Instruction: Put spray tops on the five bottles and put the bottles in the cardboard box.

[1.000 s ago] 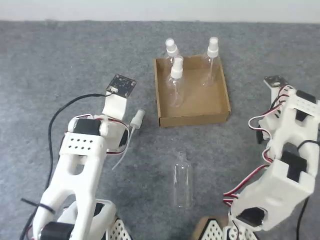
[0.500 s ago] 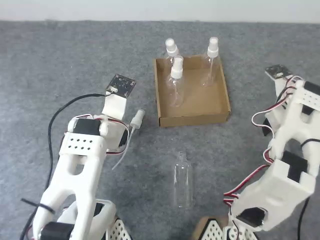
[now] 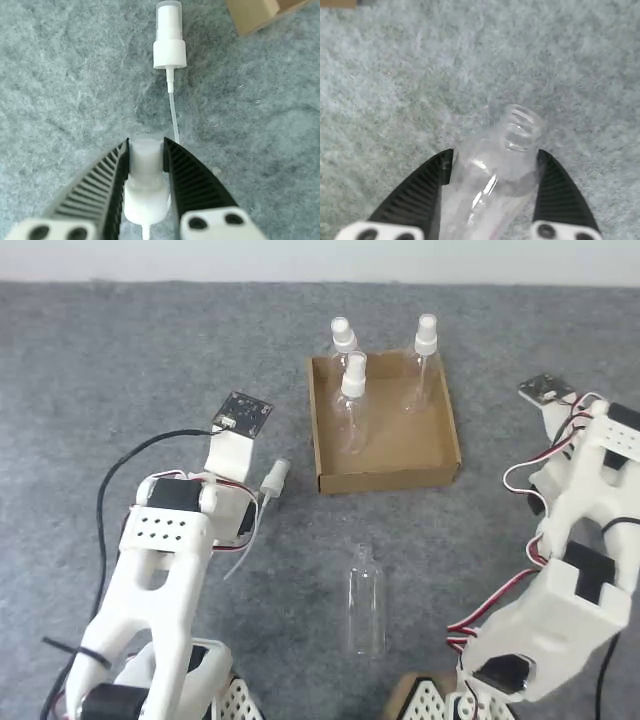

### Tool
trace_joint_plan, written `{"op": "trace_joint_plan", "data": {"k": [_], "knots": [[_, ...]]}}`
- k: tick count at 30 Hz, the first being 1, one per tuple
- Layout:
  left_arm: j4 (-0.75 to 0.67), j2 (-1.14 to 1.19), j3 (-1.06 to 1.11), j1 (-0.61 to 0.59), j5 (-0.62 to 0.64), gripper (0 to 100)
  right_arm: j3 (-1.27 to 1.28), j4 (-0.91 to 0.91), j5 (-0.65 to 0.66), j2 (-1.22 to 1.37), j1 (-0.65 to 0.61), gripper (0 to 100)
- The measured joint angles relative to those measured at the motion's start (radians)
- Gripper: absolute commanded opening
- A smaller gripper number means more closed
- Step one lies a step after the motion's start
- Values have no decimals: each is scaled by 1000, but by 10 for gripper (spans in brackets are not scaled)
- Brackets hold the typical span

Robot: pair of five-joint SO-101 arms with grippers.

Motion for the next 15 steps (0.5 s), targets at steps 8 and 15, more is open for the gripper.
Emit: {"op": "trace_joint_plan", "data": {"k": [8,15], "knots": [[0,0,0,0,0,16,0,0,0,0,0,238],[0,0,0,2,0,16,0,0,-97,0,0,237]]}}
